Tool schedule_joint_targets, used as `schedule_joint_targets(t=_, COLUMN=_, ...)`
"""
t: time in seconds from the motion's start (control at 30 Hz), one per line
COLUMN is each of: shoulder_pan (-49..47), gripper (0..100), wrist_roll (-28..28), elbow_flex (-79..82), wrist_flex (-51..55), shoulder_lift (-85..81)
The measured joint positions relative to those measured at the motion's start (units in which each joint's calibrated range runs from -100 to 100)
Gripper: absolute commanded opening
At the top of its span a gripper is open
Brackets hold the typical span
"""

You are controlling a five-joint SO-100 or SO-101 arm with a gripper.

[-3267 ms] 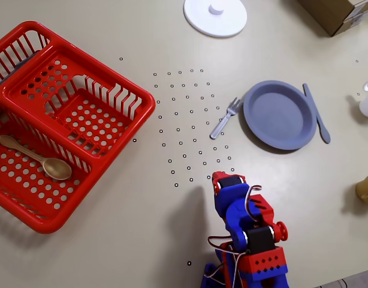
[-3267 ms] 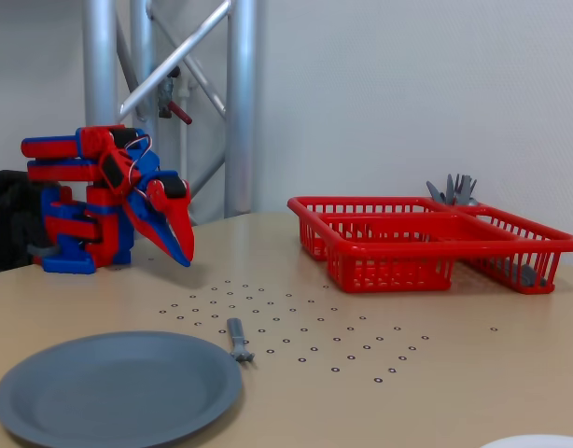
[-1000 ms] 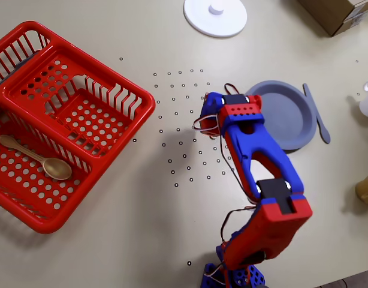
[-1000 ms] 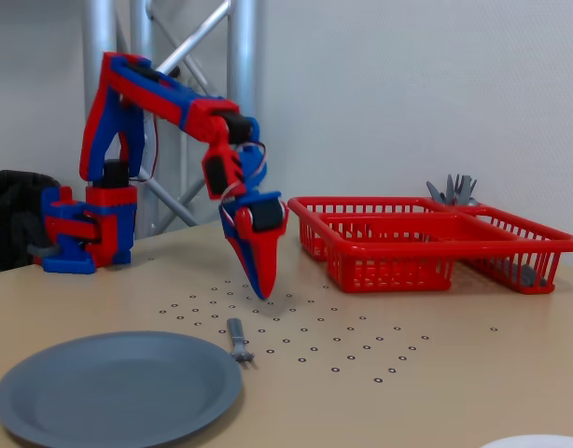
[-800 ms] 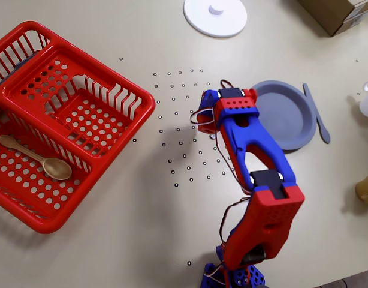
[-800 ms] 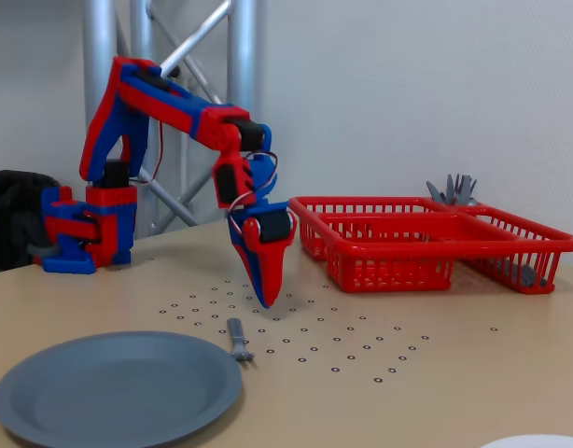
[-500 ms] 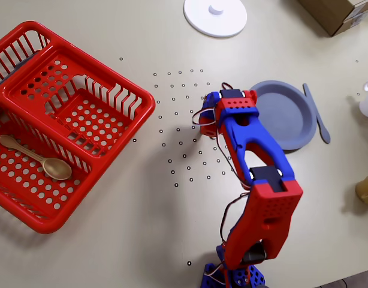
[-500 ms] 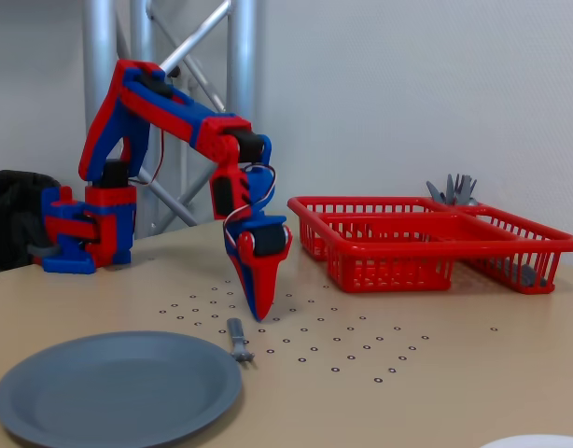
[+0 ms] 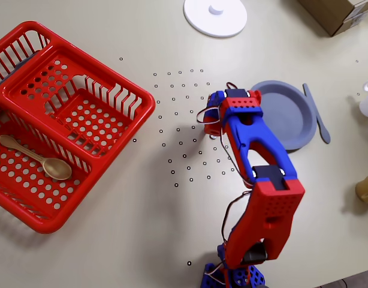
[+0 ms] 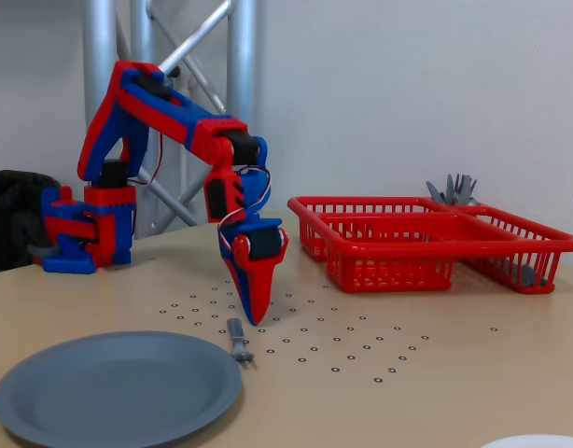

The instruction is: Push the fork on the left side of the plate

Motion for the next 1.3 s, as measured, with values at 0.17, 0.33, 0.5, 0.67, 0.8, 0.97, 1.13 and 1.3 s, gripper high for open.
schedule_joint_targets(t=0.17, shoulder_pan=1.91, gripper=0, wrist_roll=1.47, elbow_flex=4.43, wrist_flex=-0.24, shoulder_lift=-2.45)
schedule_joint_targets(t=0.33, shoulder_pan=3.64, gripper=0, wrist_roll=2.69, elbow_flex=7.59, wrist_flex=-1.12, shoulder_lift=-4.17)
schedule_joint_targets(t=0.5, shoulder_pan=5.28, gripper=0, wrist_roll=4.1, elbow_flex=7.78, wrist_flex=-1.12, shoulder_lift=-4.25)
schedule_joint_targets(t=0.67, shoulder_pan=7.92, gripper=0, wrist_roll=5.27, elbow_flex=7.78, wrist_flex=-1.12, shoulder_lift=-4.25)
schedule_joint_targets(t=0.8, shoulder_pan=8.56, gripper=0, wrist_roll=5.32, elbow_flex=7.78, wrist_flex=-1.12, shoulder_lift=-4.25)
schedule_joint_targets(t=0.97, shoulder_pan=8.65, gripper=0, wrist_roll=5.52, elbow_flex=7.78, wrist_flex=-1.12, shoulder_lift=-4.25)
schedule_joint_targets(t=1.13, shoulder_pan=9.47, gripper=0, wrist_roll=6.4, elbow_flex=7.78, wrist_flex=-1.12, shoulder_lift=-4.25)
schedule_joint_targets(t=1.3, shoulder_pan=10.56, gripper=0, wrist_roll=7.18, elbow_flex=7.69, wrist_flex=-1.12, shoulder_lift=-4.25)
